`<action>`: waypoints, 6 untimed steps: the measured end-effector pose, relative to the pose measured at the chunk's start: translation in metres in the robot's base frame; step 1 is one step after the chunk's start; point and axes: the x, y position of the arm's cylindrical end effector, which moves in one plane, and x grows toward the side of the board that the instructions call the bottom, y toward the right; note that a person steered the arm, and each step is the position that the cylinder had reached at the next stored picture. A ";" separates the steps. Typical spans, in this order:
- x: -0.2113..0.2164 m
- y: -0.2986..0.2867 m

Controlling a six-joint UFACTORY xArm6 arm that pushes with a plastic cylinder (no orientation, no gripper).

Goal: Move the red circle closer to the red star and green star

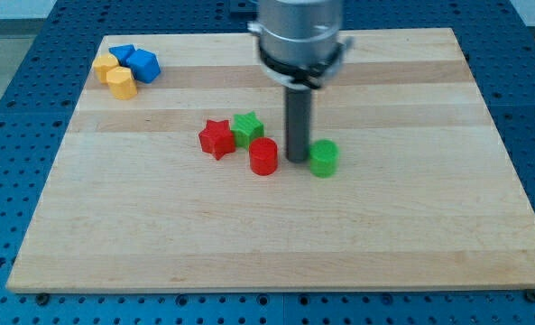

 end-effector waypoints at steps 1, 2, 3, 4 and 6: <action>0.056 0.097; 0.061 0.117; 0.046 0.074; 0.046 0.050; 0.043 -0.009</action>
